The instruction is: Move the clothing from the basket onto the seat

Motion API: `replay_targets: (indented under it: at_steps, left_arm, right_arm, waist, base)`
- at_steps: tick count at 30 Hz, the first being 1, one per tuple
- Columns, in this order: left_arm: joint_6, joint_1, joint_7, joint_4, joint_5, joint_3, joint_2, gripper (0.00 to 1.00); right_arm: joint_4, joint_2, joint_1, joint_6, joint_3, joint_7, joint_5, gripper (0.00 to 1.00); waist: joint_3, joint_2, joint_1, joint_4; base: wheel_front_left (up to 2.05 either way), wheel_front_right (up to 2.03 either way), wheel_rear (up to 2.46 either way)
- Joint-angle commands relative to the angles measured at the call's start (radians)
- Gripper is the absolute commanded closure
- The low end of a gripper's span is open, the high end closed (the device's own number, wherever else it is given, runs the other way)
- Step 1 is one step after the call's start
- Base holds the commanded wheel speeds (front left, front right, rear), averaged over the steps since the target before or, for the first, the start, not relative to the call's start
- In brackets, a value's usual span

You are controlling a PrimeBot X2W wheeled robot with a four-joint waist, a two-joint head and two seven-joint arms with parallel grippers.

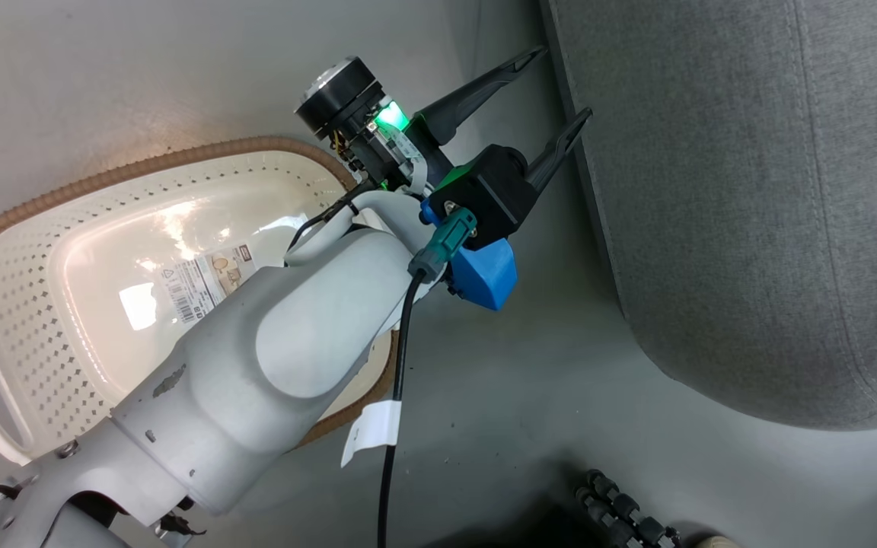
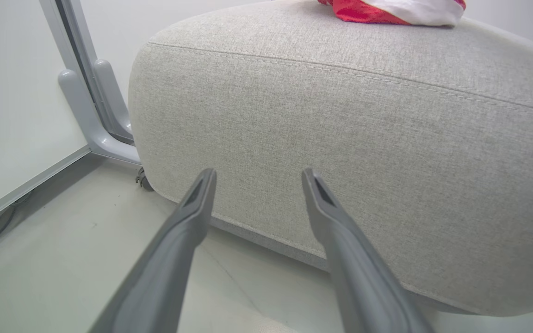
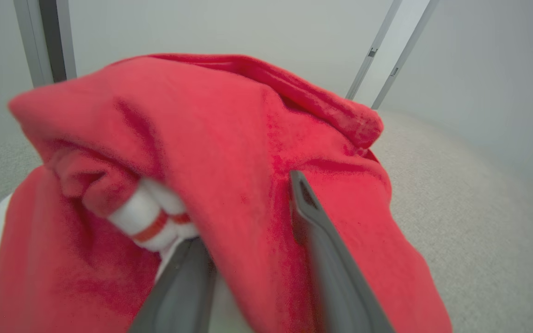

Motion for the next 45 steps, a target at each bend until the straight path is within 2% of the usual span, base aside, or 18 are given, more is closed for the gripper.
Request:
replay_targets:
  at_steps: [1,8,17,25,33,40,45]
  left_arm:
    - [0.007,-0.009,-0.012,0.002,-0.008,0.002,-0.004,0.0]
    - [0.014,0.015,-0.036,0.019,-0.023,0.005,-0.022,0.0]
    - [0.045,0.071,-0.055,0.015,-0.065,0.061,-0.038,0.0]
    - [0.1,0.185,-0.055,-0.107,-0.065,0.212,-0.015,0.0]
    - [0.136,0.333,-0.055,-0.203,-0.044,0.406,-0.004,0.0]
    - [0.131,0.47,-0.055,-0.25,-0.02,0.569,-0.017,0.0]
    - [0.113,0.559,-0.055,-0.264,0.003,0.658,-0.032,0.0]
  right_arm:
    - [-0.024,0.008,0.039,0.0,0.011,0.0,-0.011,0.0]
    - [-0.104,0.019,0.165,0.0,0.04,0.0,-0.028,0.0]
    - [-0.255,0.043,0.315,0.0,0.086,-0.001,-0.043,0.0]
    - [-0.368,0.053,0.37,0.0,0.2,0.0,-0.055,0.0]
    - [-0.403,0.071,0.389,0.0,0.351,0.0,-0.068,0.0]
    - [-0.386,0.101,0.417,0.0,0.458,0.0,-0.068,0.0]
    - [-0.359,0.126,0.453,0.0,0.475,0.0,-0.06,0.0]
  waist:
    - [-0.02,0.0,0.0,0.001]
    - [-0.085,0.0,0.0,0.012]
    - [-0.235,0.0,0.0,0.056]
    - [-0.37,0.0,0.0,0.133]
    - [-0.49,0.0,0.0,0.219]
    - [-0.581,0.0,0.0,0.283]
    - [-0.639,0.0,0.0,0.321]
  base:
    - [0.0,0.0,0.0]
    - [0.0,0.0,0.0]
    - [0.0,0.0,0.0]
    - [0.0,0.0,0.0]
    - [0.0,0.0,0.0]
    - [0.0,0.0,0.0]
    - [0.0,0.0,0.0]
